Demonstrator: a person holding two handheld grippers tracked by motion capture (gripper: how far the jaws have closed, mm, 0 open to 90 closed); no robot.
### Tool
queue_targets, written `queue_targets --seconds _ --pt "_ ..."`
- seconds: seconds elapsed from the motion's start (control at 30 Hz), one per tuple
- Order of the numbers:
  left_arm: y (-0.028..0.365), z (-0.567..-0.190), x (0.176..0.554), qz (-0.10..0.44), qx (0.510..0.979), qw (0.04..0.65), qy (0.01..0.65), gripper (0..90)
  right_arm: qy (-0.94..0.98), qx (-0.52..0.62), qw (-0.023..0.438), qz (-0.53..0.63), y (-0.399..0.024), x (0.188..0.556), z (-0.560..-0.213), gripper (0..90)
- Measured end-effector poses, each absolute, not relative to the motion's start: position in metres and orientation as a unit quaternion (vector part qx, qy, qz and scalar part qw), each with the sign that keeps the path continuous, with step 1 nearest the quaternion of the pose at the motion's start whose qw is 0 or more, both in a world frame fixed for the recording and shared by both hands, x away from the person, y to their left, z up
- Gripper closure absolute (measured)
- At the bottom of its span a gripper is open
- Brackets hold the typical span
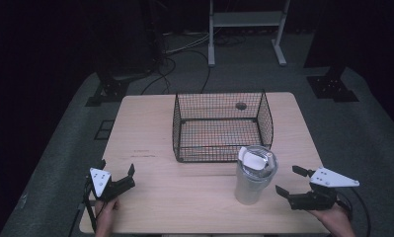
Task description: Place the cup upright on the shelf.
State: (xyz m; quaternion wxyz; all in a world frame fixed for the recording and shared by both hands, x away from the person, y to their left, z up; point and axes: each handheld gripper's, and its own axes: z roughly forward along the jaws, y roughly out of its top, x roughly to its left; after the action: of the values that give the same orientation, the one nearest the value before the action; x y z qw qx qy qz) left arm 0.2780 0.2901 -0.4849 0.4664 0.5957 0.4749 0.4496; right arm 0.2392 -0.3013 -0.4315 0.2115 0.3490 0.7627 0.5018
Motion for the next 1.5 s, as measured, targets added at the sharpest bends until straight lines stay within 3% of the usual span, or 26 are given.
queue_targets --seconds 0.67,1.5 --pt "0.29 -0.485 0.278 0.45 0.596 0.467 0.474 0.0 0.777 0.312 0.18 0.516 -0.26 0.233 -0.434 1.5" --pt "0.29 -0.485 0.278 0.45 0.596 0.468 0.472 0.0 0.752 0.312 0.201 0.546 -0.221 0.249 -0.456 1.6"
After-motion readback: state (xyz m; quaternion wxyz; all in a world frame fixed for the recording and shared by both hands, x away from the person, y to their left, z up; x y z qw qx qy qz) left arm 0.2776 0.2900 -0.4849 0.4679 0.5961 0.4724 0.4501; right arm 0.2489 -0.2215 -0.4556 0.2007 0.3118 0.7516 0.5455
